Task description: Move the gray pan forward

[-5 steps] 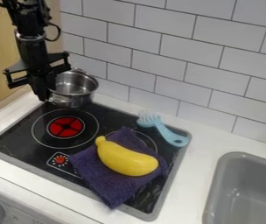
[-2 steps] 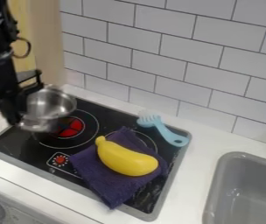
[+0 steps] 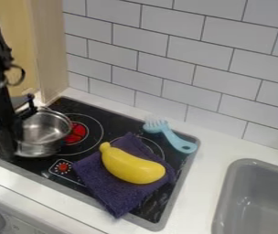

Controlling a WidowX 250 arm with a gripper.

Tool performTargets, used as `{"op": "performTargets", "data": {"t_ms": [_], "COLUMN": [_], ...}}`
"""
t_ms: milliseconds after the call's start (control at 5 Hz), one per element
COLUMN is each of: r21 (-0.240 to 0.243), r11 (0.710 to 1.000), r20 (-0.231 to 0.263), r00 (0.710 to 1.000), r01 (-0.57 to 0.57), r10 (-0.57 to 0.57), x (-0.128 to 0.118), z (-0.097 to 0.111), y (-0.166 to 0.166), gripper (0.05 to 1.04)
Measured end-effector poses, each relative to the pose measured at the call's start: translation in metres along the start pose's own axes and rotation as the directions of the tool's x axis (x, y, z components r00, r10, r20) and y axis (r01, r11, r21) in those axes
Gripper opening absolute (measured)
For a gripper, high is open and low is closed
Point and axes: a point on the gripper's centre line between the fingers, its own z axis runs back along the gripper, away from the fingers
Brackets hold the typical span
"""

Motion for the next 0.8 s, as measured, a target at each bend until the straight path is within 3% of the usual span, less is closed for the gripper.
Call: {"op": "performTargets", "data": {"t_ms": [200, 600, 800], "r21": [-0.031, -0.021, 0.063], "r11": [0.986, 0.977, 0.977], "r20": [0.001, -0.024, 0.003], "r00": [0.987, 0.977, 0.979], "r01": [-0.162, -0.211, -0.203], "r10": [0.163, 0.211, 0.203], "x": [-0.004, -0.008, -0.01], "z": [-0.002, -0.002, 0.0], "y": [0.009, 0.021, 0.032], "gripper": [0.054, 0.08, 0.242]}}
